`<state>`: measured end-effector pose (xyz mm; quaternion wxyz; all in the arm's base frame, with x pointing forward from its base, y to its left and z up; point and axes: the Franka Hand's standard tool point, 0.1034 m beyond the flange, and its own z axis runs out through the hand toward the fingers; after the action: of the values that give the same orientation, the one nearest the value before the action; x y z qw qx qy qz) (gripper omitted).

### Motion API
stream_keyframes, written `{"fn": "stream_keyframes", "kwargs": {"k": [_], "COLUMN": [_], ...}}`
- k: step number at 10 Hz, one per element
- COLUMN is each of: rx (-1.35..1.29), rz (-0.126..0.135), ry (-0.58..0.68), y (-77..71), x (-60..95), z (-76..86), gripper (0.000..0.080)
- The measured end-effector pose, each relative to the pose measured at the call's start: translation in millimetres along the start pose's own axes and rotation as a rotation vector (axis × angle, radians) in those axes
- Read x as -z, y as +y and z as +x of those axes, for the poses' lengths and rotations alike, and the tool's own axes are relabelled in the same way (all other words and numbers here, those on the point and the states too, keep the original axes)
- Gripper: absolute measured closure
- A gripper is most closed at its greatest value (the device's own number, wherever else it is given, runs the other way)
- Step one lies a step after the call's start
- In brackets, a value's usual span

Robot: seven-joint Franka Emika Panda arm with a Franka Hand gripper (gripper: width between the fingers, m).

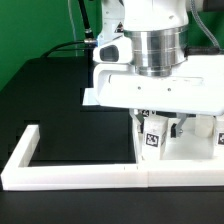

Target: Assemble square table

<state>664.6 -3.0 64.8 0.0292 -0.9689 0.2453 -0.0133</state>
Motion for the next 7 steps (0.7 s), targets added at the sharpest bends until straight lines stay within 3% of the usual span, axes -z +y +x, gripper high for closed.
{"fn": "stream_keyframes", "kwargs": {"k": [1,4,7], "rx": [-0.057,-0.306,-0.759], "rz": [0.0,0.002,0.012], "ry": [0.0,-0.002,-0.044], "y": [0.4,0.2,-2.3], "x": [-0.2,-0.9,-1.0], "z": [0.0,0.2,4.2], "gripper": [0.0509,0.0509,0.0509]}}
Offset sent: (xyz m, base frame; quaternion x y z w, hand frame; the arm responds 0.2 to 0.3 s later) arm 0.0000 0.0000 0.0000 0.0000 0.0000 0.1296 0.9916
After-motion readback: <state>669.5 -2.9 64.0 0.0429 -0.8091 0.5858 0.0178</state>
